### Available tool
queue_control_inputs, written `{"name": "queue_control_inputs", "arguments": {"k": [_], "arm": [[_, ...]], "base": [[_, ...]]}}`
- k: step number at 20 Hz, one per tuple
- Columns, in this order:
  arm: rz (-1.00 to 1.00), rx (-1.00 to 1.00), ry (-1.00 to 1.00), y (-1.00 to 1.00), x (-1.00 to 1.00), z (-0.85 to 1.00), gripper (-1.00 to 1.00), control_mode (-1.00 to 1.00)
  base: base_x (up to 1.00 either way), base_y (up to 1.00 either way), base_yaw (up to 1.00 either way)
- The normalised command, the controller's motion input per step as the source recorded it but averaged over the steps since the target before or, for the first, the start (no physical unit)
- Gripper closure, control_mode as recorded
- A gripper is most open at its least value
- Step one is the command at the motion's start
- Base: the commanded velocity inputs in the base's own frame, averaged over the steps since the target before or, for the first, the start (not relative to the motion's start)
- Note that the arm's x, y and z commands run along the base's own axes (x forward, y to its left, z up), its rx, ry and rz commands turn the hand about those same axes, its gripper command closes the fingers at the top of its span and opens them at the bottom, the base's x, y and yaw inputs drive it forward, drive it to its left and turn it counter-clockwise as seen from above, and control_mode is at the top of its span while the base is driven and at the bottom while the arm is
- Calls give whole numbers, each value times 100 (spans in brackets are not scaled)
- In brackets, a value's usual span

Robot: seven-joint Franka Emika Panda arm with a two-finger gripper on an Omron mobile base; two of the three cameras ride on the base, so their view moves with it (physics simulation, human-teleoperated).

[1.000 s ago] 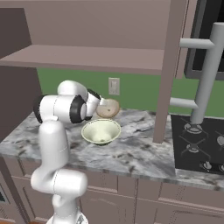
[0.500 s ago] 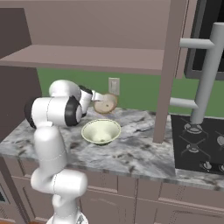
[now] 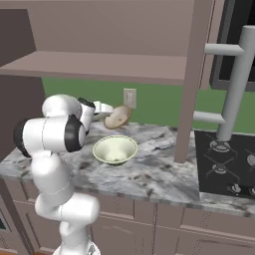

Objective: Pick up the bowls on the counter and stack them on top of one another in the open cabinet. Place the smaller bowl on top of the larger bowl.

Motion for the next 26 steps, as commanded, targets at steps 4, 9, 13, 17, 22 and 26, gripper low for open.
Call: {"name": "queue_control_inputs", "arguments": {"k": [4, 9, 13, 17, 22, 26], "arm": [[0, -12, 14, -4, -65, 21, 100, -100], [3, -2, 9, -28, -83, 7, 100, -100], [11, 0, -3, -36, -89, 1, 100, -100], [4, 0, -6, -5, -23, 0, 100, -100], [0, 0, 0, -2, -4, 0, 100, -100], [0, 6, 2, -7, -17, 0, 100, -100]], "base": [[0, 0, 0], [0, 0, 0], [0, 0, 0], [0, 0, 0], [0, 0, 0], [0, 0, 0]]}}
